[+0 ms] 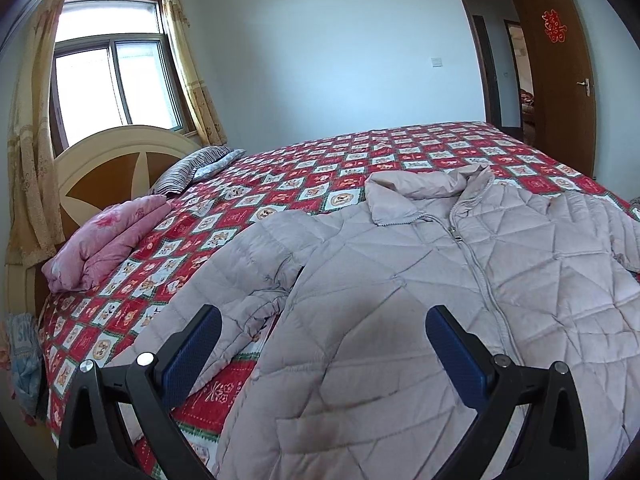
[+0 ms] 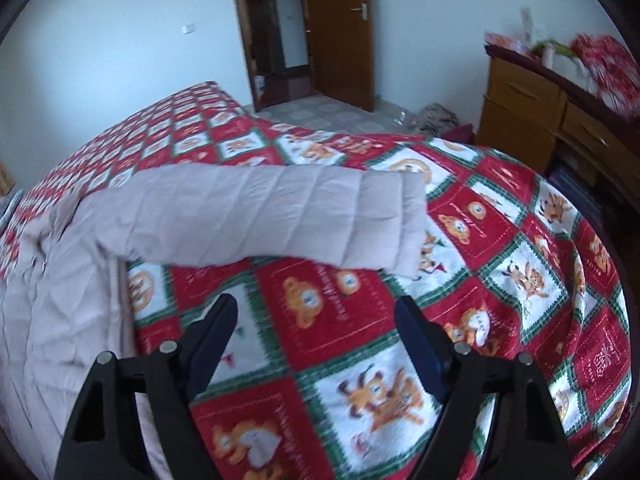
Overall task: Fold large clothes
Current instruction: 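Grasp the jacket sleeve cuff with the right gripper and lift it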
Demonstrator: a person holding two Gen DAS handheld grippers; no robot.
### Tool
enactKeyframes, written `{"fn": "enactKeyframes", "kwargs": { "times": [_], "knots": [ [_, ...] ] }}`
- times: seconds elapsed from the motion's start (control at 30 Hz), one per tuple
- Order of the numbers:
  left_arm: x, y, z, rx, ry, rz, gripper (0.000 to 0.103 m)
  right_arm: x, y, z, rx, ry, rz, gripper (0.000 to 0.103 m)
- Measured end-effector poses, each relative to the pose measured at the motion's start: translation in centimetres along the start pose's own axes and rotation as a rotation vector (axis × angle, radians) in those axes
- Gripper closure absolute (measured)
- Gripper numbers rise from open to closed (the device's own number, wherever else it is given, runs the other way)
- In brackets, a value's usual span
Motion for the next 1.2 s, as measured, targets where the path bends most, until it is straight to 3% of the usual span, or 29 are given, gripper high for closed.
{"fn": "enactKeyframes", "kwargs": {
  "times": [0.13,0.33,0.5,0.53,0.57,0.67,0.9,1.1,1.2],
  "knots": [
    [-0.3,-0.3,3.5,-0.028,0.027,0.003,0.001,-2.1,-5.2,2.2,0.054,0.005,0.112,0.020],
    [0.2,0.0,6.5,-0.040,0.082,-0.026,0.001,-3.3,-8.8,5.0,0.028,0.028,0.237,0.022],
    [1.1,0.0,8.2,-0.049,0.119,-0.023,0.001,-3.5,-8.9,6.8,0.025,0.046,0.238,0.041],
    [1.1,0.2,8.4,-0.050,0.125,-0.028,0.001,-3.7,-8.7,6.8,0.017,0.044,0.231,0.057],
    [1.2,0.4,8.6,-0.049,0.131,-0.031,0.001,-3.7,-8.4,6.9,-0.013,0.051,0.228,0.079],
    [1.0,1.0,8.7,-0.054,0.131,-0.033,0.001,-4.4,-7.6,6.4,-0.008,0.040,0.176,0.089],
    [-0.4,3.3,8.8,-0.062,0.117,-0.065,0.001,-9.1,-3.6,2.4,0.011,-0.088,0.034,0.091],
    [-0.4,3.9,9.7,-0.075,0.125,-0.049,0.001,-12.3,5.2,-0.2,-0.037,-0.183,-0.159,0.091],
    [0.0,4.3,10.2,-0.076,0.140,-0.052,0.001,-12.3,9.7,-0.6,-0.087,-0.194,-0.248,0.091]
  ]
}}
Point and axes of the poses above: each gripper's, at about its wrist camera, not at the fingertips, and z roughly the way its jaws point, y to its left, x to its underside, the point moved 9 cm from there along z, roughly the way its jaws point, and after that the axes turned 13 degrees about -x, right-handed, at the moved point
